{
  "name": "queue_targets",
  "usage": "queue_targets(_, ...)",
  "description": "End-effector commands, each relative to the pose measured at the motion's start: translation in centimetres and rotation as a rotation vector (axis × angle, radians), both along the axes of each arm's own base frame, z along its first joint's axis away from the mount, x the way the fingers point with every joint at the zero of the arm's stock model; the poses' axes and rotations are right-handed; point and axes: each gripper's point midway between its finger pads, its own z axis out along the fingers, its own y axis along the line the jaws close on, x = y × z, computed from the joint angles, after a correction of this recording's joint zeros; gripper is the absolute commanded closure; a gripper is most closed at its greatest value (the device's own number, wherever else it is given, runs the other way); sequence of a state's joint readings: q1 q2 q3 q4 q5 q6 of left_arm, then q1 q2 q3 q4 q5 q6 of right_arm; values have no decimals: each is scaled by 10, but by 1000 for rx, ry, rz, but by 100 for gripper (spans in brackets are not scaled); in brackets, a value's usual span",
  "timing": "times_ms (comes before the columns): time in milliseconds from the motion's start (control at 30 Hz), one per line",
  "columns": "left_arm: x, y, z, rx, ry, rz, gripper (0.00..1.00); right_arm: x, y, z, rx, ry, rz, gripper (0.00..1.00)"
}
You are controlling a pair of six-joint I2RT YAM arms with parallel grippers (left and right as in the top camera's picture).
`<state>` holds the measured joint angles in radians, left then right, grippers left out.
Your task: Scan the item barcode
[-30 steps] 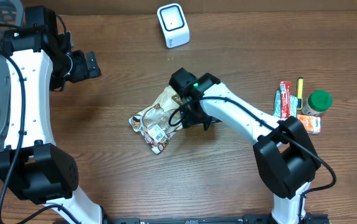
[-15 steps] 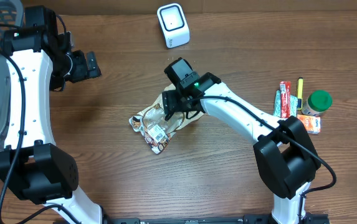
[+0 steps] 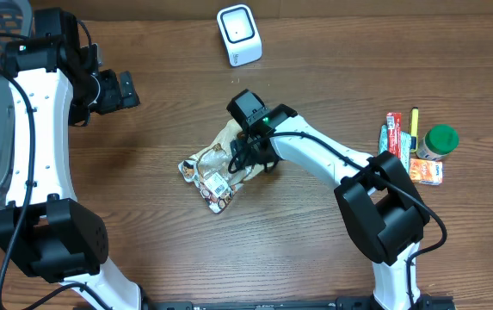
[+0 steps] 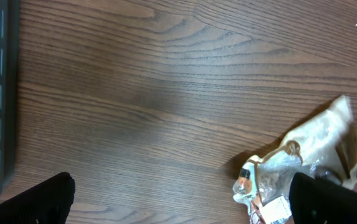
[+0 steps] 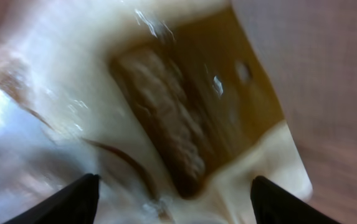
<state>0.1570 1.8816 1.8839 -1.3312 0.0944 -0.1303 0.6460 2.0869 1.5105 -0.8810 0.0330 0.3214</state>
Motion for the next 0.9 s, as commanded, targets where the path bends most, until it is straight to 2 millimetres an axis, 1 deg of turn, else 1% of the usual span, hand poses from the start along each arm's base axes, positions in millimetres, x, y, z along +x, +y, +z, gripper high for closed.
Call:
queue_targets(0,0,-4,1,-3,-5,-20,0,-15,-20,-5,-62,74,-48,20)
queue_targets(67,0,-4,1,-3,-5,-20,0,-35,-34,-5,-116,158,-114,20)
queue_targets(100,0,-4,1,-3,-5,-20,0,-43,-37,-5,-126,190,-133,20)
queue_targets(167,0,-4,1,-3,-5,-20,0,-63,-39,-3,-124,282,-144,20)
queue_targets(233,0,-4,1,-3,-5,-20,0,-73,-39,-1,-118,333,-145,25)
queue_targets(267,0,-4,1,-3,-5,-20,0,-75,-39,2,-117,342,-145,26)
queue_targets(333,0,-4,1,-3,-5,-20,0,-73,-38,12,-111,335,-145,26)
queue_targets(467,0,-4,1,-3,-5,-20,0,-54,-28,44,-45,256,-132,25)
queue_targets(500,0,-4,1,-3,-5,-20,1,-49,-25,53,-25,232,-133,22)
queue_targets(567,0,-4,1,-3,-5,-20,0,-42,-24,63,-6,197,-137,17)
queue_targets(633,0,-4,1,-3,-5,-20,0,-37,-27,66,2,181,-148,13)
queue_targets(733,0,-4,1,-3,-5,-20,0,-32,-35,64,-2,184,-172,8)
queue_targets(867,0,-4,1,-3,-5,-20,0,-22,-48,64,0,176,-211,5)
